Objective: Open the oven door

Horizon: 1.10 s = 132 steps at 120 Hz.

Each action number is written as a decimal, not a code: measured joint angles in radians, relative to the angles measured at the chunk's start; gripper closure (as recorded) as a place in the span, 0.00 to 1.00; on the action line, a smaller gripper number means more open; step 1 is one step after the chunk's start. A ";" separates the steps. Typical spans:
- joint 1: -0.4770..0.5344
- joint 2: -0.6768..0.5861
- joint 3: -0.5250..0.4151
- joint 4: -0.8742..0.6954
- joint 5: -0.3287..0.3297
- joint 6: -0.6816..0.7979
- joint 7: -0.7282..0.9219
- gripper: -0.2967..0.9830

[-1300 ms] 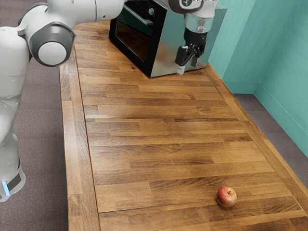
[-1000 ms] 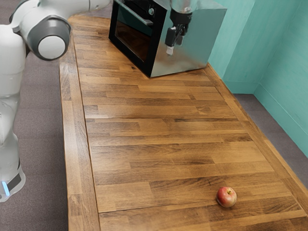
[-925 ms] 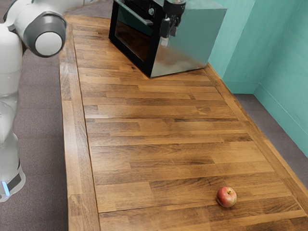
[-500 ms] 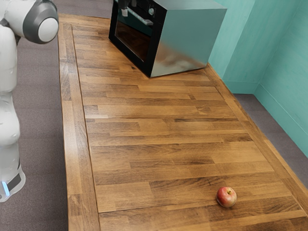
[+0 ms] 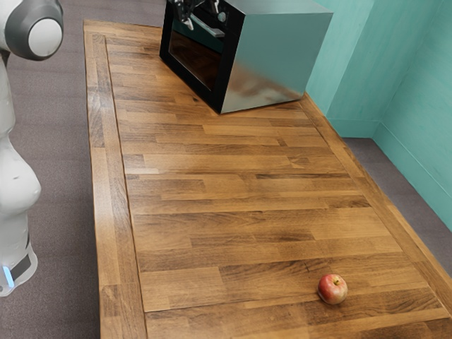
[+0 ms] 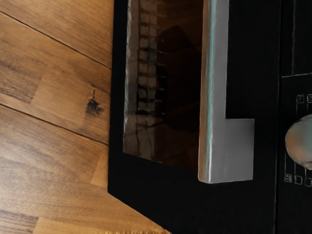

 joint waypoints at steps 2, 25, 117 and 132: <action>-0.003 -0.001 -0.001 -0.001 -0.001 0.007 0.014 0.23; 0.051 -0.001 0.002 -0.041 -0.012 0.054 0.153 0.23; 0.100 0.069 -0.034 0.008 -0.170 0.083 0.368 0.23; 0.111 0.087 -0.037 0.008 -0.171 0.083 0.374 0.23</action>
